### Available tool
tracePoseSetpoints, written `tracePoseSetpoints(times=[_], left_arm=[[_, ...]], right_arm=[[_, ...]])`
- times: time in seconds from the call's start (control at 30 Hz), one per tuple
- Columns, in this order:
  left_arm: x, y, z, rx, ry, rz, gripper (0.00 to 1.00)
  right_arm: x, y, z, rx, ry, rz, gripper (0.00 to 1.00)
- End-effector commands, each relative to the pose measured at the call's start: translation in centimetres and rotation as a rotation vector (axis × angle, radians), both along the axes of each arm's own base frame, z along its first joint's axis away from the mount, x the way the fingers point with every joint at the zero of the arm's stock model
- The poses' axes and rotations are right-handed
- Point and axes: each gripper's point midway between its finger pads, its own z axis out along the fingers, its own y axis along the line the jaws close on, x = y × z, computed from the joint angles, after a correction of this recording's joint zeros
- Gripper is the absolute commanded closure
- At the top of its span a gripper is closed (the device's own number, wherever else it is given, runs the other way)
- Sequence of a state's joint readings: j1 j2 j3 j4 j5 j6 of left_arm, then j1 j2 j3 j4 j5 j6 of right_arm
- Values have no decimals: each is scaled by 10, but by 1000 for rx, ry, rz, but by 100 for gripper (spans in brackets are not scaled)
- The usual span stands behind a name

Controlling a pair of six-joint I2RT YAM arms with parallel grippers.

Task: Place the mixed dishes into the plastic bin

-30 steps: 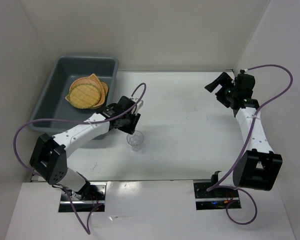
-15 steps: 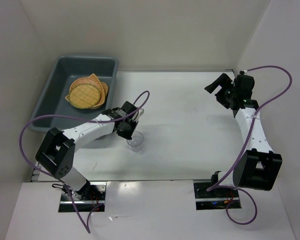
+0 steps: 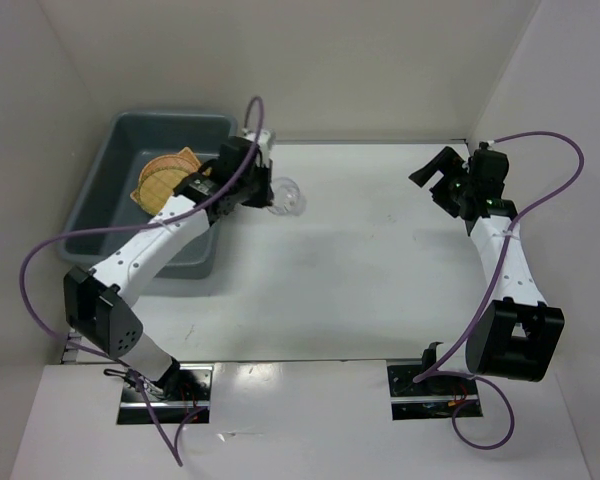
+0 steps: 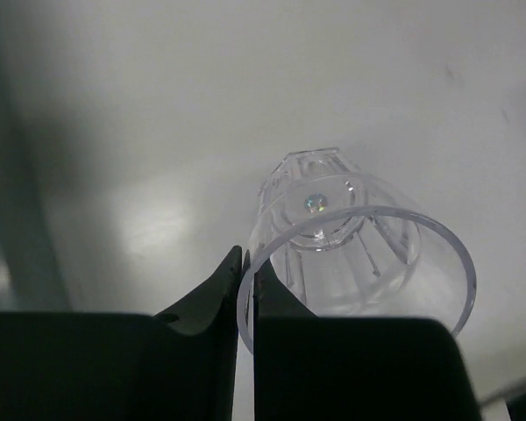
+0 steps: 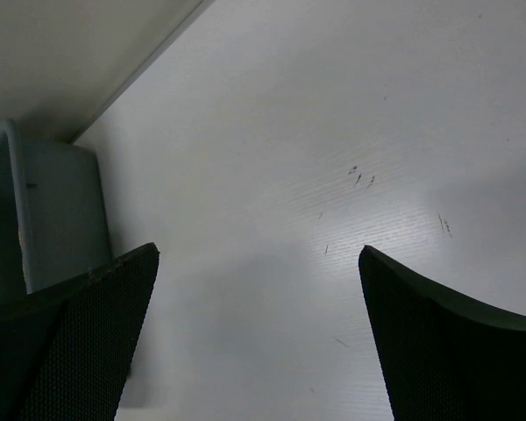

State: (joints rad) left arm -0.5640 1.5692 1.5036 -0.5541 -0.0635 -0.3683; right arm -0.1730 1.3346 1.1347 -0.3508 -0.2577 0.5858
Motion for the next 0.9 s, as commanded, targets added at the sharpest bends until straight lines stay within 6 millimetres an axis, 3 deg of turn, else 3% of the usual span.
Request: tracePoseSetpoints(times=[0.0,0.07,0.1,0.17,0.2,0.23,0.3,0.33,0.43,0.47,0.6,0.77,0.87], left_arm=[[41,78,69,-25,-193,344,100],[44,129,88,9,-252,526,100],[45,168,85,46,-249,628,100],[38,215,83,88,-248,769,100],[27,234,69,120,-208,805,100],[20,264,60,149,-183,882,100],[5,289,35,196,-109,937,100],[-5,304,6,220,-37,962,100],[-27,311,-31,243,64,965,100],[-35,309,-53,256,115,949,100],[-51,304,-87,267,188,922,100],[-47,296,-109,236,219,896,100],[-40,291,-113,202,209,886,100]], right_arm=[[3,-5,6,-20,-45,-11,0],[3,-5,6,-20,-45,-11,0],[3,-5,6,-20,-45,-11,0],[1,-4,1,-18,-35,-11,0],[3,-4,3,-20,-43,-11,0],[3,-4,3,-20,-44,-11,0],[4,-5,-1,-18,-34,-11,0],[4,-5,-1,-18,-34,-11,0],[6,-3,-9,-9,-14,-1,0],[4,-3,-13,-7,-5,-1,0],[8,0,-24,14,15,10,0],[9,1,-34,23,34,17,0],[11,2,-35,27,33,25,0]])
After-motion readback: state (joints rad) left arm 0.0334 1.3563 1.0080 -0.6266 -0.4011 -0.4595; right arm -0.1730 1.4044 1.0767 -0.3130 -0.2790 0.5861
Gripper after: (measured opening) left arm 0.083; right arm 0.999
